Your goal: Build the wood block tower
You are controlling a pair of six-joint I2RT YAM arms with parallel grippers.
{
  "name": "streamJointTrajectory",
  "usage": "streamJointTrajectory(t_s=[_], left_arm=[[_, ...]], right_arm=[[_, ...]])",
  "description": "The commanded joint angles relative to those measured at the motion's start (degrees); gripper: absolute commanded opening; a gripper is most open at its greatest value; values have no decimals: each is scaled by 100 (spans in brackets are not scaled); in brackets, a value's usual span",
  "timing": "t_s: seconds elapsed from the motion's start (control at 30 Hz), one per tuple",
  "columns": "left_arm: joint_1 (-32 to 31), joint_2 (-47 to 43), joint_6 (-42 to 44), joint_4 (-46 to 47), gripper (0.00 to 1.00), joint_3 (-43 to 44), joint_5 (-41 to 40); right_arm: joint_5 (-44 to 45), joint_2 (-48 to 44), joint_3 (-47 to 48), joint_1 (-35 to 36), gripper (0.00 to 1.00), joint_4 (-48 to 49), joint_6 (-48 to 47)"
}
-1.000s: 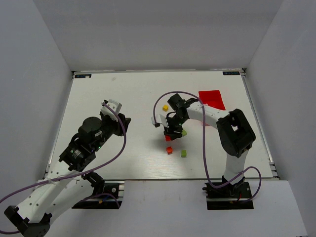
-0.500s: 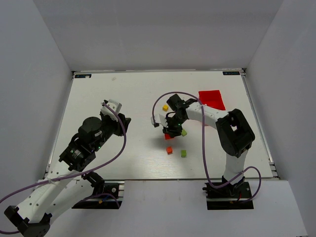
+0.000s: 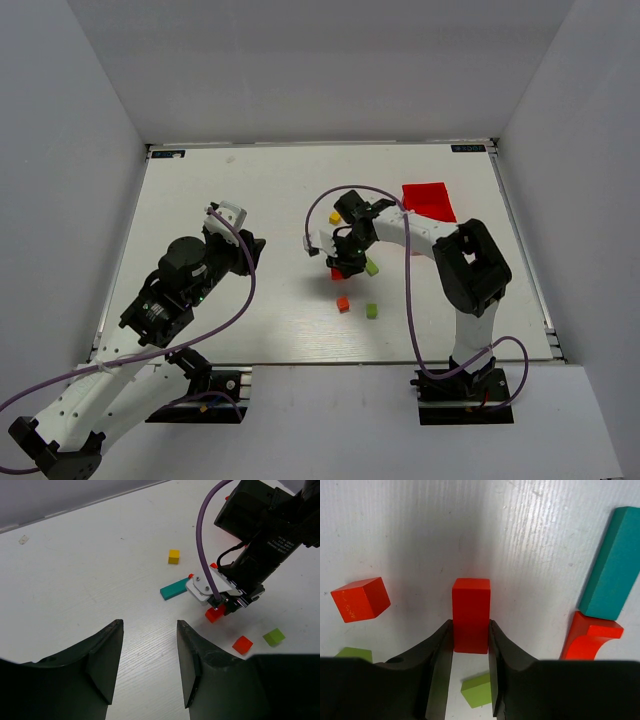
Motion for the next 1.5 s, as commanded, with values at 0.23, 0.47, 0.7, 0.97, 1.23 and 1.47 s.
streamJointTrajectory(t_s=[0.23,0.47,0.7,0.97,1.23,1.47], left_arm=[[21,-58,10,-1,57,5,65],[21,-58,10,-1,57,5,65],[21,-58,10,-1,57,5,65],[21,-58,10,-1,57,5,65],[21,-58,10,-1,57,5,65],[21,-58,10,-1,57,5,65]], right_arm=[[285,-354,512,39,14,385,663],[479,-223,897,48,16,517,849],[611,102,1381,66,16,516,910],[576,446,1715,92,16,516,902],[558,735,1953,66,16,429,875],[673,841,1971,31,16,429,849]])
